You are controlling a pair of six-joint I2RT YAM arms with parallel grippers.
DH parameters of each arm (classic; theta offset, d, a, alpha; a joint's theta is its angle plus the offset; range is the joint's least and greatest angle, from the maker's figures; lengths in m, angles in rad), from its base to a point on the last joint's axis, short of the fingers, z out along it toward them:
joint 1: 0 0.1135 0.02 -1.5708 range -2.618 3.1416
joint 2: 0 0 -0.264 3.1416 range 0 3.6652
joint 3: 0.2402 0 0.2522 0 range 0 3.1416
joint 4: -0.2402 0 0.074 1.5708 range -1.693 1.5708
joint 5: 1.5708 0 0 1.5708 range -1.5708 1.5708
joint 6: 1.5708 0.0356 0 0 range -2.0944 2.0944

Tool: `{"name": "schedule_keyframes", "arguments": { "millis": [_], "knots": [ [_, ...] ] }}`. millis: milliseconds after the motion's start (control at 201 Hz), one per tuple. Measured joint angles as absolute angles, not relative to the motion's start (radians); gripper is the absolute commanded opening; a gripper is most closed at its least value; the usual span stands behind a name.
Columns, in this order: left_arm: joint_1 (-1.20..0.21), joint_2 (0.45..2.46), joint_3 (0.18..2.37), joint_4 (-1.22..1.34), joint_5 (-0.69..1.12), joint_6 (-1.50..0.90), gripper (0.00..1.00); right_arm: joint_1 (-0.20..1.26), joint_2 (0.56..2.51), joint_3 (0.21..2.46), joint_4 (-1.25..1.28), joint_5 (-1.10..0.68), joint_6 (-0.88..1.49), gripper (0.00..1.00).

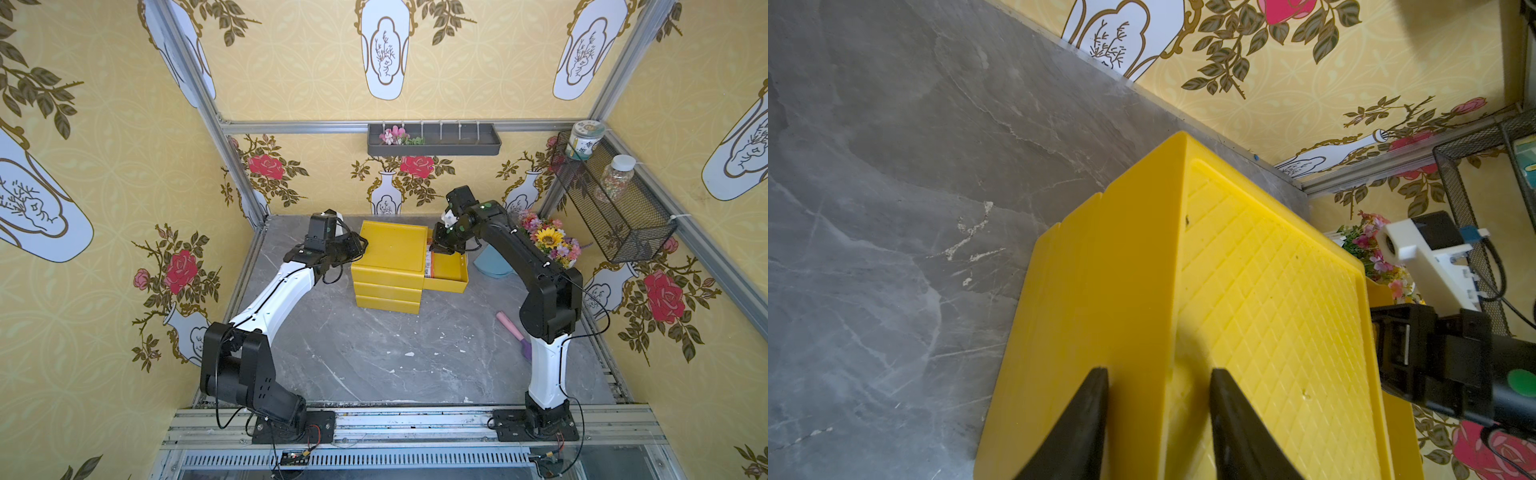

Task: Take the seed bags out of the drawer
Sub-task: Pick up the seed packet from the drawer, then place the seed packet at the center of the board.

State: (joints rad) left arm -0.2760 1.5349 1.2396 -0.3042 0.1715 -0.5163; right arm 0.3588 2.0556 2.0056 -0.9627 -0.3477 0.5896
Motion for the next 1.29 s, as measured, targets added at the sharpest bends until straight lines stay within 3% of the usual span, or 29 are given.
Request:
{"name": "schedule_keyframes", "arguments": {
  "millis": [199,1294],
  "knots": [
    [-0.276,1.535,1.240,-0.304,0.171,-0.516,0.44,0.355,2.054,2.002,-0.947,-0.365,0.598,0.00],
    [-0.279,1.555,1.266,-0.319,0.175,-0.516,0.44,0.139,1.837,2.040,-1.071,-0.388,0.471,0.00]
  ]
}}
